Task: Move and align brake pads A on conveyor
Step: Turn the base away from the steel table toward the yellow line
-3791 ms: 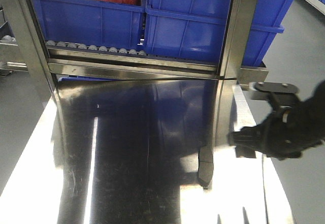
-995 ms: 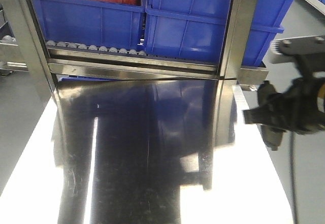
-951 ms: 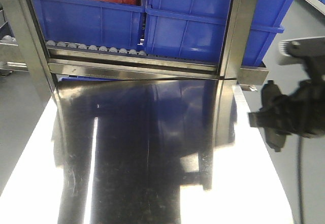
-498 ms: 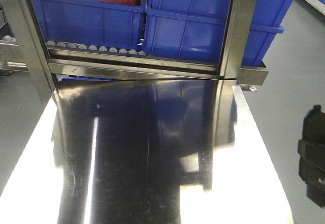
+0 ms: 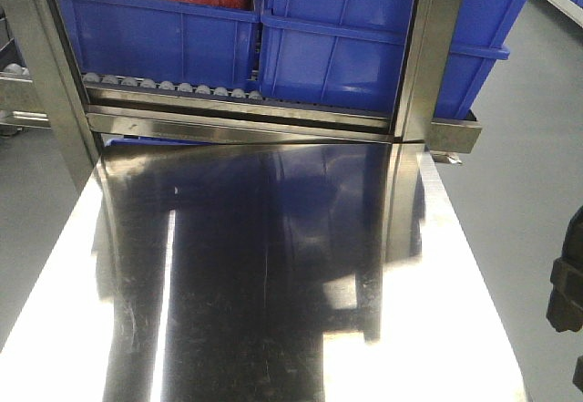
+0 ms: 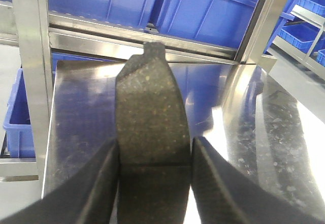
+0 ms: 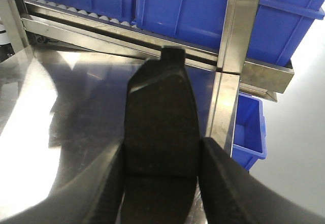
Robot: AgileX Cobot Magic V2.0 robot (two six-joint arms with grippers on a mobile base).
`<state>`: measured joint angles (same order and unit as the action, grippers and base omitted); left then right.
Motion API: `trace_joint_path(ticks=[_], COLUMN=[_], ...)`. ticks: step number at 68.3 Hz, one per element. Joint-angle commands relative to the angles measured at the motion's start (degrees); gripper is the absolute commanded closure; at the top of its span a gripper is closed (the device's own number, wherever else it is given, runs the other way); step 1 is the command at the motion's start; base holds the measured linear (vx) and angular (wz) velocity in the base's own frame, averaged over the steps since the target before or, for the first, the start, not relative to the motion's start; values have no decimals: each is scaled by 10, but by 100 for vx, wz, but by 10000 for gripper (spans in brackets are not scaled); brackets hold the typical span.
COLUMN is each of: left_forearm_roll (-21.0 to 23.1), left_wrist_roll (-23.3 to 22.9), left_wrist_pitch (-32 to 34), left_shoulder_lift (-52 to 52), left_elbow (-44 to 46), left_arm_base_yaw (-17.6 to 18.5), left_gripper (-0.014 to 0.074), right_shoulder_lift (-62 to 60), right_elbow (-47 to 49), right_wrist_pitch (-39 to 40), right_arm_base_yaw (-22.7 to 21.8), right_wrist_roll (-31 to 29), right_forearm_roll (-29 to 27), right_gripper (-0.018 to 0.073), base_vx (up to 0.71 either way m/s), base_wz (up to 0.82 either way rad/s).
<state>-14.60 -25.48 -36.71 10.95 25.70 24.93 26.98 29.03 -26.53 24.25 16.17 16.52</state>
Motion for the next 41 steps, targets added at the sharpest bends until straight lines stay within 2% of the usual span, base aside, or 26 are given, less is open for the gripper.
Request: trace_joint_path(ticks=[1,24,41], left_forearm_roll=[-7,-7,-7], left_wrist_roll=[-3,-3,-3], left_wrist_pitch=[57,57,57], left_shoulder_lift=[7,7,7], left_elbow=[15,15,15], left_arm_base_yaw=[2,2,2], left_gripper=[603,603,603], right_shoulder_lift=[1,1,1], right_elbow=[17,17,17], right_wrist_pitch=[47,47,47], right_arm_base_yaw=[-3,-3,-3], right_wrist_roll=[-3,-3,-3], right_forearm_roll=[14,14,14], right_gripper=[564,564,564], base_vx=[0,-2,-12], base_wz=[0,7,45])
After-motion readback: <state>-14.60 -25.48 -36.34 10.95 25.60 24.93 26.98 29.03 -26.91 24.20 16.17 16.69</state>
